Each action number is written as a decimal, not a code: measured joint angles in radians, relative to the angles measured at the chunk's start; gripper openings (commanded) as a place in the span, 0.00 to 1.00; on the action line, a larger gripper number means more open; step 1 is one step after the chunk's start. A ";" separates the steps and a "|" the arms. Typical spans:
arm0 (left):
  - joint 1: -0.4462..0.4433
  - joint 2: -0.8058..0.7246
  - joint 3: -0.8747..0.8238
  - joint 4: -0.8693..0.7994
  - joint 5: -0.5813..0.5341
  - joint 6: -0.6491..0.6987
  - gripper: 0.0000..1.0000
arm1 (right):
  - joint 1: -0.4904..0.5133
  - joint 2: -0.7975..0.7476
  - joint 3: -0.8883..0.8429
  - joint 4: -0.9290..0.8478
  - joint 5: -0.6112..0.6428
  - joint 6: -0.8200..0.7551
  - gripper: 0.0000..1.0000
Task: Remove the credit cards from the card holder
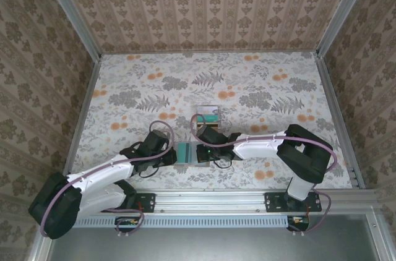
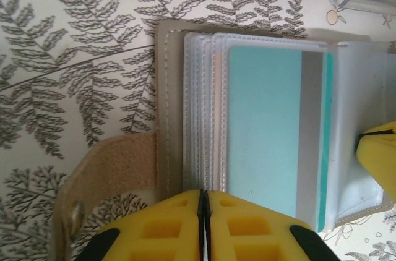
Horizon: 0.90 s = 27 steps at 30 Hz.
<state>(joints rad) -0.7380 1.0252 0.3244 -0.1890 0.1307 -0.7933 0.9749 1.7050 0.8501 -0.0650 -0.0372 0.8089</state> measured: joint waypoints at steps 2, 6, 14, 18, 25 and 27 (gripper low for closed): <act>0.000 0.009 -0.005 0.029 0.010 -0.006 0.11 | -0.003 0.000 0.002 -0.005 0.000 -0.007 0.02; -0.006 0.025 -0.010 0.066 0.016 -0.019 0.10 | -0.004 -0.003 0.002 -0.010 -0.003 -0.015 0.05; -0.029 0.034 -0.010 0.085 0.016 -0.030 0.10 | -0.002 -0.068 0.002 -0.023 -0.030 0.010 0.15; -0.034 0.034 -0.010 0.085 0.015 -0.036 0.10 | -0.002 -0.095 0.001 -0.003 -0.047 0.038 0.20; -0.036 0.035 -0.010 0.085 0.015 -0.037 0.10 | -0.002 -0.069 0.001 0.071 -0.105 0.082 0.21; -0.040 0.036 -0.010 0.085 0.013 -0.038 0.10 | -0.002 -0.047 0.001 0.084 -0.112 0.090 0.21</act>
<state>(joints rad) -0.7776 1.0615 0.3141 -0.1036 0.1432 -0.8310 0.9730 1.6577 0.8509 0.0189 -0.1493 0.8993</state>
